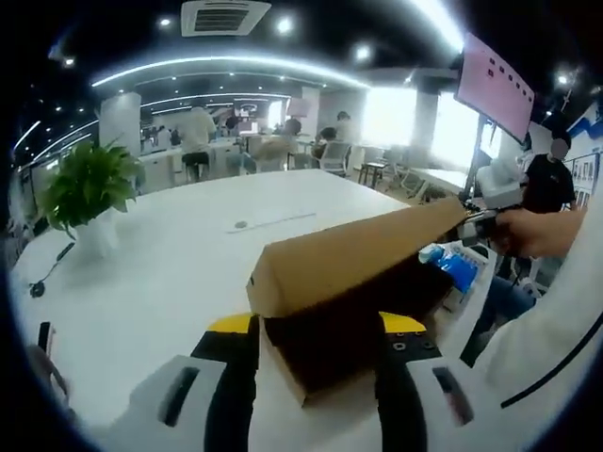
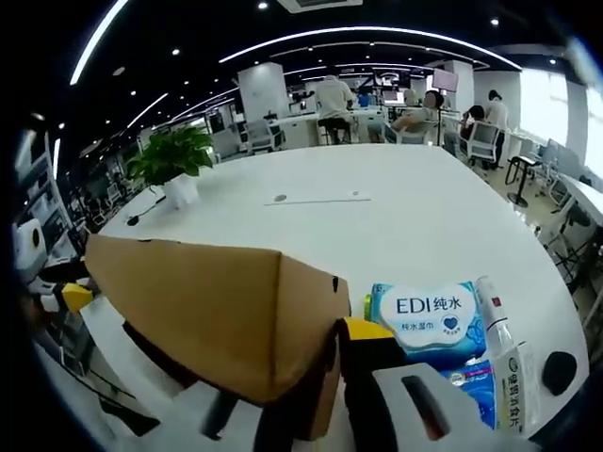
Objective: Operate the shoe box by opening the lid, removing the specified soft item, and placing it in the target area until the item is outside and the box remains undamaged.
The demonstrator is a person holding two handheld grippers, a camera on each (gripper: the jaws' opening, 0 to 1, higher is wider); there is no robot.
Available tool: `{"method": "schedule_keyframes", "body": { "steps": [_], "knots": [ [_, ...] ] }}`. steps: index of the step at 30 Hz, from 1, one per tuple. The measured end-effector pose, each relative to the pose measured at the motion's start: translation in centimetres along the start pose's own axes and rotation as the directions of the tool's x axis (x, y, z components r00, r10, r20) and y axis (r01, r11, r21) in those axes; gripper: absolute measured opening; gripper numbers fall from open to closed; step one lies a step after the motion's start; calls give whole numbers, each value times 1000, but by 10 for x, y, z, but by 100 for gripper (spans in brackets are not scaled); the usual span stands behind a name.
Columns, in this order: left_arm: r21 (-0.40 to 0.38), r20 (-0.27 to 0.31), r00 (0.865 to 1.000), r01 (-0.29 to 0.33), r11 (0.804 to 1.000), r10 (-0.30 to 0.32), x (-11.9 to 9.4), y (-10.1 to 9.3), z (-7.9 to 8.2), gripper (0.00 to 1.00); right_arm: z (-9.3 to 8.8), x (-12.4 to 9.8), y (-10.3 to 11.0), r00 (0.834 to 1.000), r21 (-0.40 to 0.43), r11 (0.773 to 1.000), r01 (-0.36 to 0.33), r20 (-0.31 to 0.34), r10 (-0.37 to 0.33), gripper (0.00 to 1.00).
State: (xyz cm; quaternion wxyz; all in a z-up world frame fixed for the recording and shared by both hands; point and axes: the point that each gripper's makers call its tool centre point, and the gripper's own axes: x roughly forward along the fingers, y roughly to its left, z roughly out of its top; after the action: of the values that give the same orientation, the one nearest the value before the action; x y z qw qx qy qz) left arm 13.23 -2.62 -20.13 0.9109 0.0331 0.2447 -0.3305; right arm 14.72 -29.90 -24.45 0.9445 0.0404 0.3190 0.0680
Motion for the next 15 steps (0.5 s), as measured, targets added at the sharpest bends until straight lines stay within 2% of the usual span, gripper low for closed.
{"method": "schedule_keyframes", "body": {
  "steps": [2,3,6,11,15],
  "knots": [
    [-24,3,1000,4,1000,-4,1,-1,4,46,-2,-3,2,1000,-15,1000,-7,-2,7,13],
    [-34,23,1000,5,999,-4,1,-1,9,44,-3,-5,2,1000,-24,1000,-9,-4,9,13],
    [-33,39,999,-3,999,4,3,1,18,44,-2,-13,4,1000,-44,999,-16,16,17,13],
    [-30,31,999,-2,1000,3,4,1,15,44,-3,-23,8,1000,-65,998,-27,11,28,12],
    [-34,30,1000,7,999,-6,3,0,11,45,-2,-35,13,999,-119,992,-30,9,31,13]
  ]
}}
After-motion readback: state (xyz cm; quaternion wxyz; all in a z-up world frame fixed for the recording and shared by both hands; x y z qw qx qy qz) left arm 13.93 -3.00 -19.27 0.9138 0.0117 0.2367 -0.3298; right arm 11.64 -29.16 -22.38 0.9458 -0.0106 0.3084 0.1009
